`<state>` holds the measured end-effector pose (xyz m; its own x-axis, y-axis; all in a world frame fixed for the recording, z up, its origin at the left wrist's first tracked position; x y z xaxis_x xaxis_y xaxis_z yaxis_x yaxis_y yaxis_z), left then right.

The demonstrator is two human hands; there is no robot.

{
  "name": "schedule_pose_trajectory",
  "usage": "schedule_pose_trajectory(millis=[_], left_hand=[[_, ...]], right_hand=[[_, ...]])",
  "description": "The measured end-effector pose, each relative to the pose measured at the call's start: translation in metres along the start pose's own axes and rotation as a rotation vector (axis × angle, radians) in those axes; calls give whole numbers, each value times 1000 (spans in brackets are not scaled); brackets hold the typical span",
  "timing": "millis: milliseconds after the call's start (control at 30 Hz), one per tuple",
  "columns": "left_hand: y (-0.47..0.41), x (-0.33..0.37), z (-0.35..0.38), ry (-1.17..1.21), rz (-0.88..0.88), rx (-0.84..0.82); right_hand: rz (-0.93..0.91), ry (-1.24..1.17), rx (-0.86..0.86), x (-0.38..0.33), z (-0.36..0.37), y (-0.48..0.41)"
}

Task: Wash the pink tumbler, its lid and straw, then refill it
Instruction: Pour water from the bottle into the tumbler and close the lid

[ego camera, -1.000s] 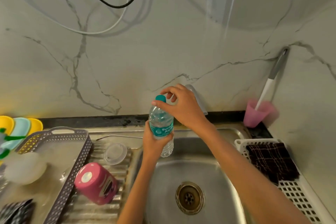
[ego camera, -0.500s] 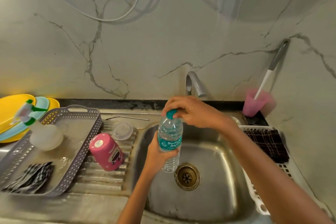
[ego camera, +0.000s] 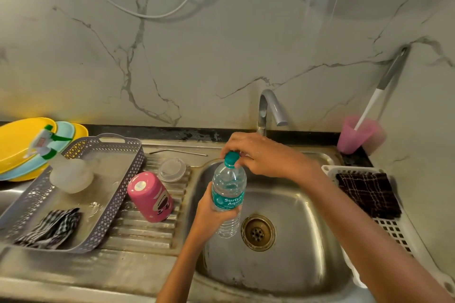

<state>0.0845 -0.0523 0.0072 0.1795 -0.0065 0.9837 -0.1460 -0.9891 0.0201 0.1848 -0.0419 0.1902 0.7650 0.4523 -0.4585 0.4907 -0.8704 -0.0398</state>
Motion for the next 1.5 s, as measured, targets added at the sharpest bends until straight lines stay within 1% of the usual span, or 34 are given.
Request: schedule_pose_trajectory(millis=[100, 200, 267, 333, 467, 567, 733, 800, 933, 1067, 1133, 1200, 1233, 1267, 1400, 1467, 1500], left_hand=[[2, -3, 0, 10, -12, -20], [3, -4, -1, 29, -25, -25], [2, -6, -4, 41, -32, -10], [-1, -7, -6, 49, -33, 1], [-18, -14, -12, 88, -61, 27], [-35, -18, -16, 98, -77, 60], [-64, -23, -21, 85, -58, 94], [-72, -25, -23, 84, -59, 103], [-83, -27, -22, 99, -57, 109], [-86, -29, -25, 90, -54, 113], [-85, -28, -26, 94, -54, 109], [-81, -25, -26, 97, -52, 111], [-79, -22, -27, 100, -49, 112], [-76, -20, -26, 102, -48, 110], [-59, -11, -22, 87, -44, 92], [-48, -4, -20, 72, -28, 87], [-43, -1, -18, 66, -22, 84]], right_hand=[[-48, -85, 8, -8, -11, 2], [-4, -247, 113, 5, -20, -4], [101, -380, 243, 32, -18, -11], [240, -450, 366, 69, -3, -18], [497, -514, 482, 141, 43, -42], [596, -491, 537, 177, 65, -67], [630, -379, 545, 219, 86, -115], [645, -321, 521, 232, 95, -130], [650, -330, 494, 249, 112, -150], [625, -306, 494, 250, 112, -154], [585, -309, 534, 240, 100, -146], [529, -378, 555, 226, 91, -130], [496, -437, 515, 217, 92, -121], [464, -504, 439, 205, 96, -109], [354, -821, 49, 142, 118, -45], [326, -889, -66, 113, 126, -17], [334, -911, -78, 104, 130, -7]])
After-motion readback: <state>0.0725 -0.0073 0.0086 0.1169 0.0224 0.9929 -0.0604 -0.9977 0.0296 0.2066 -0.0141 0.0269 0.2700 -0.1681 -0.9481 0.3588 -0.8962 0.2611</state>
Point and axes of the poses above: each hand's wrist, its own y-axis away from the middle knuckle, its own z-axis out of the palm, x = y × z, the point moved 10 cm from there along -y, towards the middle knuckle, and after that the axes turned 4 degrees about x, right-handed, at the moved point
